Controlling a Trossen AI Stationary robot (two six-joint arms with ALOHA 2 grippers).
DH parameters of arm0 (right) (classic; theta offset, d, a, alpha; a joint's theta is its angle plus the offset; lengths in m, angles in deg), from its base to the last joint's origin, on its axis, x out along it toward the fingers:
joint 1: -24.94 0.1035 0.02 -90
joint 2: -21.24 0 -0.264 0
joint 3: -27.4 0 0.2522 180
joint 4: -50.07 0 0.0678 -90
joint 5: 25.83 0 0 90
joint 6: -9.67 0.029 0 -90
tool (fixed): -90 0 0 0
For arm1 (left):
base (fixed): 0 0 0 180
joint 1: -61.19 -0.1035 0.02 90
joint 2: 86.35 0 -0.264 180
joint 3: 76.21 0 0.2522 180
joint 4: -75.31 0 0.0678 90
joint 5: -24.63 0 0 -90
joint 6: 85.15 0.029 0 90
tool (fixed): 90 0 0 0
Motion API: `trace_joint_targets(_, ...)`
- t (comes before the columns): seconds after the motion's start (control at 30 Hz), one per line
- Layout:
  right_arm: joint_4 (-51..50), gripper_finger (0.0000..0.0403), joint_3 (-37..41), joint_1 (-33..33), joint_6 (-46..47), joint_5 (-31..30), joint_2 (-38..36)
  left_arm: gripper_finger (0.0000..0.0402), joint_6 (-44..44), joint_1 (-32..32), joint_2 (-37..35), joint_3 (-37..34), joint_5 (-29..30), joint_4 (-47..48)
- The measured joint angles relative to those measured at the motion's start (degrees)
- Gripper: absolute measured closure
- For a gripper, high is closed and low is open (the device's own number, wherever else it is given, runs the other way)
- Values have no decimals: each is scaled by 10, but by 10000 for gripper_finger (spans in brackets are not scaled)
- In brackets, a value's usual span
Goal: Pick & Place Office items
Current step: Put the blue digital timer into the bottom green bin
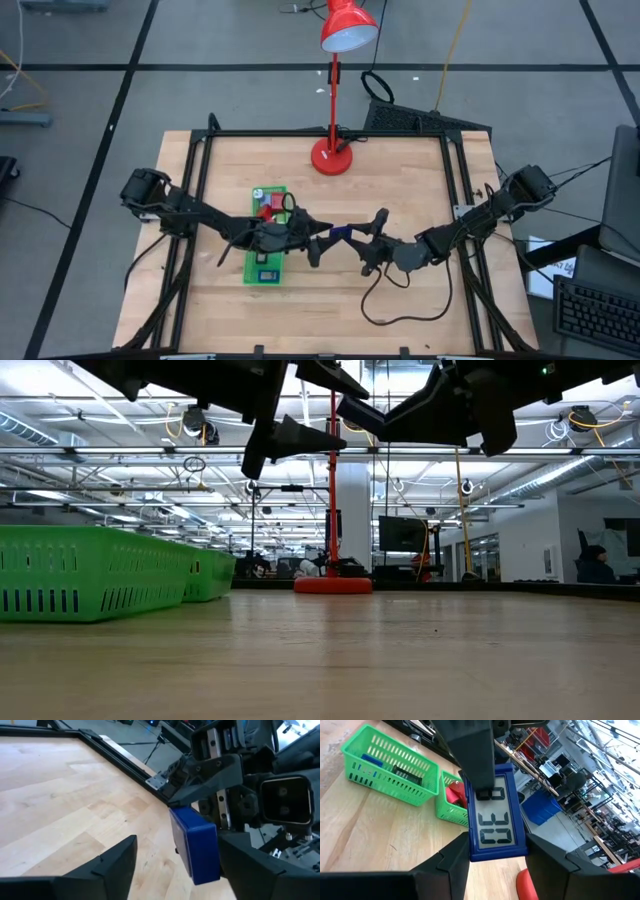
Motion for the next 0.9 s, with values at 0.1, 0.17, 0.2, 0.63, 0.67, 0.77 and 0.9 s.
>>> trace_joint_targets(0.1, 0, 241, 0, 0, 0, 0, 0, 157, -4, 0, 0, 0, 0, 0)
trace_joint_targets(0.17, 0, 242, 0, 0, 0, 0, 0, 173, -4, 0, 0, 0, 0, 0)
trace_joint_targets(0.2, 0, 242, 0, 0, 0, 0, 0, 181, -4, 0, 0, 0, 0, -1)
trace_joint_targets(0.63, -2, 243, 0, 0, 0, 0, 0, 251, 18, 0, 0, 0, 0, -6)
trace_joint_targets(0.67, -3, 243, 0, 0, 0, 0, 0, 254, 22, 0, 0, 0, 0, -6)
trace_joint_targets(0.77, -3, 241, 0, 0, 0, 0, 0, 261, 26, 0, 0, 0, 0, -6)
trace_joint_targets(0.9, -3, 243, 0, 0, 2, 0, 0, 269, 26, 0, 0, 0, 0, -6)
